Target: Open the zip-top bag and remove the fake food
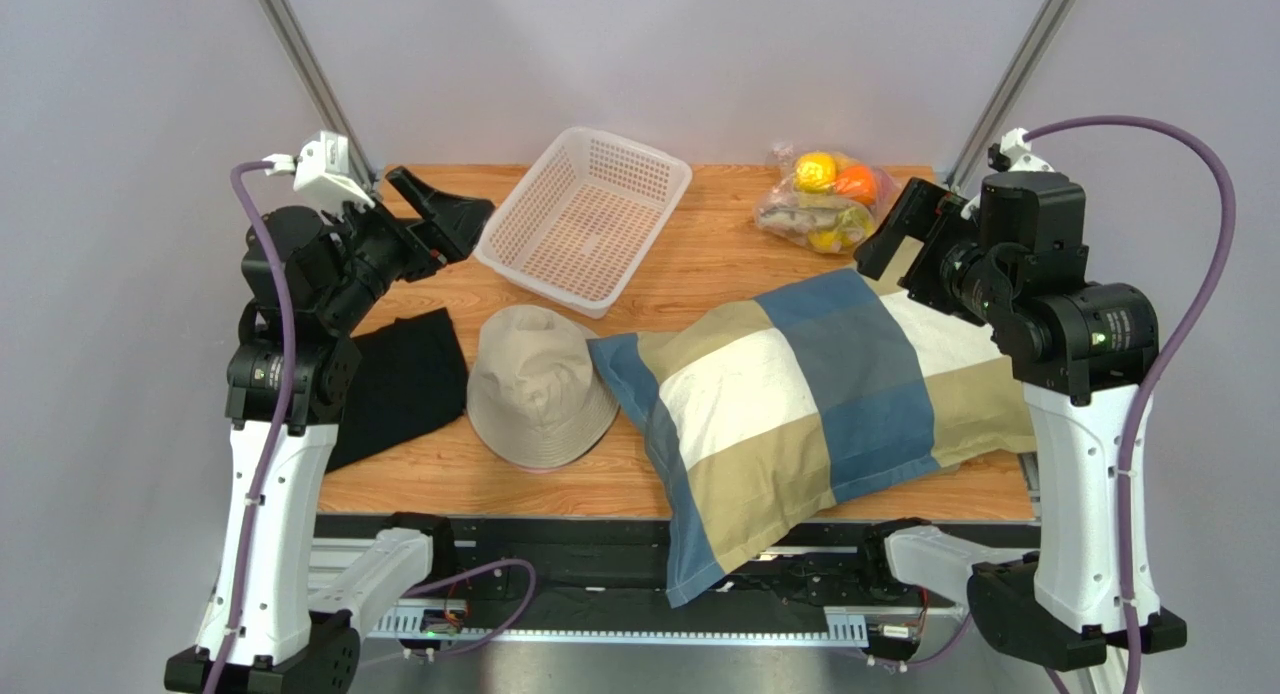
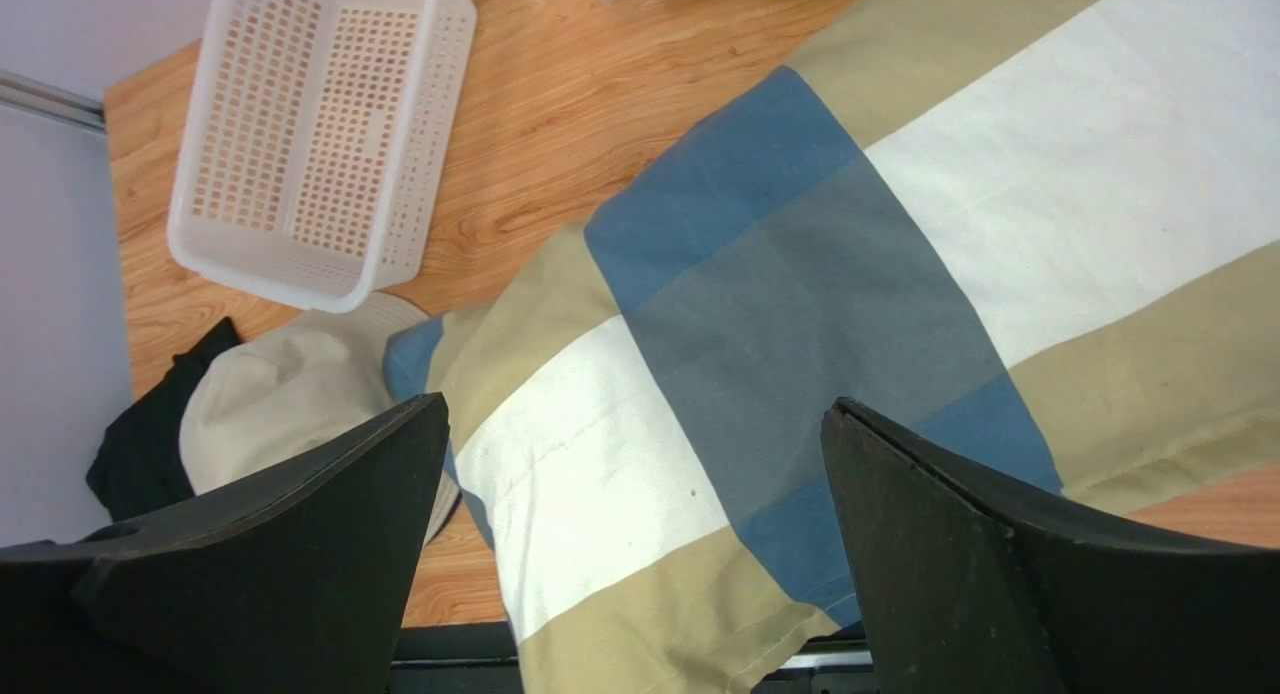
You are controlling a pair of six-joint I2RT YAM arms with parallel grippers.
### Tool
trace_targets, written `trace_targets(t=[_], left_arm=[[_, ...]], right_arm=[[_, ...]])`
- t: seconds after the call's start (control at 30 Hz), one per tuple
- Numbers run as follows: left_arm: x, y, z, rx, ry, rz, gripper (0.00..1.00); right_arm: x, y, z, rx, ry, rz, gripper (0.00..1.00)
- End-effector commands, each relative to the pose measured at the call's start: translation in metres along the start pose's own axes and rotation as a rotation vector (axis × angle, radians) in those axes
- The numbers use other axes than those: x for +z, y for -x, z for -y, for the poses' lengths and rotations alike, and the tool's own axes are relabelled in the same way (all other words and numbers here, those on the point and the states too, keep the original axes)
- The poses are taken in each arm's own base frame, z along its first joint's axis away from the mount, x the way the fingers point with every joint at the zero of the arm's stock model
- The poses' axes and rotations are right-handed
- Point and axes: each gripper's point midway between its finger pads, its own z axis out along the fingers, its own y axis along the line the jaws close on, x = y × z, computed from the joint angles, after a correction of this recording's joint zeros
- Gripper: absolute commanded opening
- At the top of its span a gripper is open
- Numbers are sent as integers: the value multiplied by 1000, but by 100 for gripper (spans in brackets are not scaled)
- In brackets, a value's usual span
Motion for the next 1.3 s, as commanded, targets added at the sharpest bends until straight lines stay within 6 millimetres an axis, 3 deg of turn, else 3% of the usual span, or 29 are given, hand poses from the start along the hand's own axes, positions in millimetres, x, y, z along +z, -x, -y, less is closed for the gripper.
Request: trace_targets(t=[0.0, 0.07, 0.23, 0.3, 0.47, 0.5, 0.53, 0.63, 0.67, 0.73, 0.77, 0.87, 0.9, 0.93, 1.0, 1.03, 1.07, 1.13, 1.2, 1.23, 1.27], left_arm=[[5, 6, 22, 25, -51, -10, 96], [17, -2, 29, 30, -56, -38, 95], [52, -25, 51, 41, -111, -108, 90], [62, -35, 64, 67, -151, -121, 90], [96, -66, 75, 125, -206, -192, 90], [104, -75, 80, 135, -225, -205, 90], [108, -79, 82, 158, -234, -206, 91], [123, -99, 92, 208, -258, -237, 91], [127, -104, 95, 220, -263, -249, 91], [135, -121, 104, 257, -295, -288, 91], [138, -126, 106, 269, -304, -299, 91], [144, -143, 113, 302, -345, -346, 88], [147, -150, 110, 308, -341, -367, 87], [148, -153, 109, 321, -344, -374, 86], [152, -157, 104, 340, -334, -383, 84], [153, -157, 102, 356, -325, -380, 84], [154, -158, 100, 363, -319, -383, 83], [157, -161, 96, 382, -311, -390, 82], [160, -165, 94, 389, -305, -400, 82], [161, -166, 92, 391, -299, -404, 82], [162, -167, 91, 393, -298, -404, 82]], right_arm=[[11, -3, 18, 9, -125, -39, 100], [22, 2, 23, 30, -178, -33, 100], [90, 10, 16, 166, -239, -44, 100], [113, 24, 20, 212, -272, -1, 100], [202, 46, 30, 214, -292, 2, 100], [214, 60, 27, 221, -277, 42, 100], [242, 55, 38, 224, -308, 11, 100], [273, 70, 44, 228, -304, 19, 100], [297, 62, 52, 215, -328, -11, 100], [314, 69, 57, 154, -331, 1, 100], [335, 64, 64, 126, -342, -10, 100], [359, 64, 60, 60, -282, -20, 99], [369, 64, 78, 38, -291, -28, 95], [377, 61, 78, 25, -270, -37, 94], [398, 50, 71, -8, -198, -57, 83], [404, 39, 55, -29, -130, -90, 82], [408, 34, 56, -43, -128, -105, 82], [414, -5, 10, -107, -25, -189, 82], [414, -33, -15, -127, 54, -246, 82], [409, -43, -37, -141, 106, -264, 82], [405, -47, -45, -132, 116, -274, 82]])
